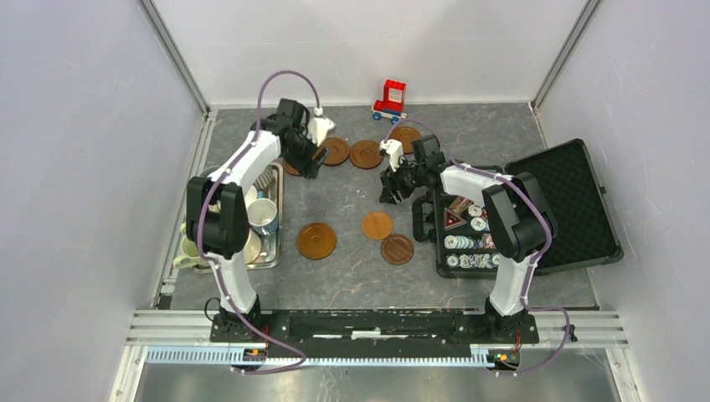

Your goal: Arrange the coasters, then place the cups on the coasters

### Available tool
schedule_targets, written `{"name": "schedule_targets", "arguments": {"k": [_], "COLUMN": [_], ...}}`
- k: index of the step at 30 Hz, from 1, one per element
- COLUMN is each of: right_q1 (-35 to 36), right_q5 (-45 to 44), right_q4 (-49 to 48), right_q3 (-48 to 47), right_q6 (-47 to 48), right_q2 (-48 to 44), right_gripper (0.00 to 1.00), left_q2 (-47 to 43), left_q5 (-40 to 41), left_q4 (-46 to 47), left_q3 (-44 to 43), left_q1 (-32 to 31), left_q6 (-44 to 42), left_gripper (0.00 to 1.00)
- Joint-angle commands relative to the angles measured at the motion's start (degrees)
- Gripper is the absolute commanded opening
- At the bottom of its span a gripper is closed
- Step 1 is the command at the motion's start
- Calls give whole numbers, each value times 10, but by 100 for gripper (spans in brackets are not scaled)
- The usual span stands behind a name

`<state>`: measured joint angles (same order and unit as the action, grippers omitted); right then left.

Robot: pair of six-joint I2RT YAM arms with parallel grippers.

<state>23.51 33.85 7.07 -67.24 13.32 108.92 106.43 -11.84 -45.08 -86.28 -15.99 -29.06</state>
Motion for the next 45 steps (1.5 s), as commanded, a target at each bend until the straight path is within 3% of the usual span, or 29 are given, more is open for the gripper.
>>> {"name": "schedule_targets", "arguments": {"k": [1,9,17,29,34,45], "right_q1": [-3,-13,-18,-21,-22,-22], "right_q5": [6,10,17,17,18,17], "right_q4": [-7,-14,-14,-19,-25,-34], "right_q3": [-28,-28,-29,-22,-14,-4], "right_q6": [5,-4,-9,-12,-17,-28], "right_q2": [-18,-20,-10,-14,-17,-21], "right_gripper": [62,62,62,61,61,61], "left_q2": [93,208,257,175,124,66], "left_q5": [66,94,56,-2,-45,-60], "left_q4": [5,-3,-8,4,4,33], "left_q3": [-124,-254,-266,-102,-25,80], "left_q1": [16,31,32,28,7,-42], "left_q6": [70,81,71,31,25,41], "left_gripper": [75,75,70,46,44,43]}}
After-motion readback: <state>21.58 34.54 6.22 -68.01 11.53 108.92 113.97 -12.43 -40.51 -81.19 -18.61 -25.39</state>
